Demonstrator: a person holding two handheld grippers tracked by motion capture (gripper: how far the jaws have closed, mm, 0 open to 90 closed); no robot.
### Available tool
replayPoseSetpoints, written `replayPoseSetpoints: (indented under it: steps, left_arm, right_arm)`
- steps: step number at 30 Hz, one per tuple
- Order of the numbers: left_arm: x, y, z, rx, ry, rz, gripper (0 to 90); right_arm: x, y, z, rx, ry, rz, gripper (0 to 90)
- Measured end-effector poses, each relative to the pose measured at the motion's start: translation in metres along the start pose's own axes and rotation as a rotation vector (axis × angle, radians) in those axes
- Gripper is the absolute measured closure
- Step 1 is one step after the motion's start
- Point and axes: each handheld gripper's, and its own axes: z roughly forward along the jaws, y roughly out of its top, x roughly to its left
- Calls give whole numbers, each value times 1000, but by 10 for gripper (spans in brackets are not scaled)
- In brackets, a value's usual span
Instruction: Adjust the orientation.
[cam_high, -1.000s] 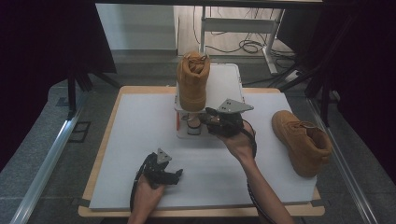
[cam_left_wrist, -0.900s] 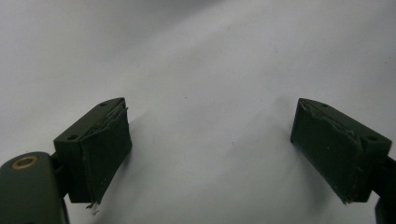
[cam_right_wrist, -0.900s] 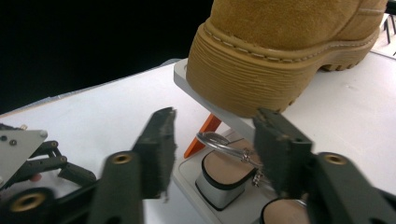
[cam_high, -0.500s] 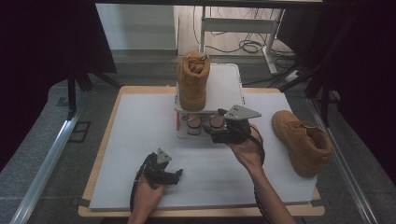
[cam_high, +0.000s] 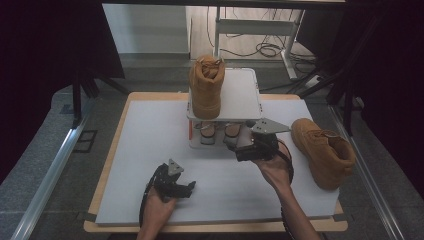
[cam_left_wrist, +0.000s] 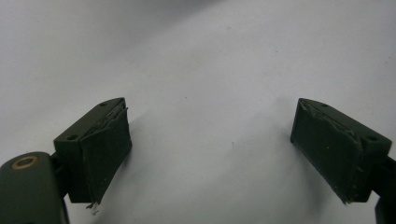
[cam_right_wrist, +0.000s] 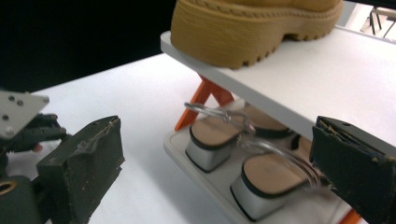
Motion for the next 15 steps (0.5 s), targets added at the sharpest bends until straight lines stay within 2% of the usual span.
replayPoseSetpoints:
  steps: [15]
  left_arm:
    - [0, 0, 0, 0, 0, 0, 117]
  right_arm:
    - [-13, -30, -30, 20, -28, 59, 0]
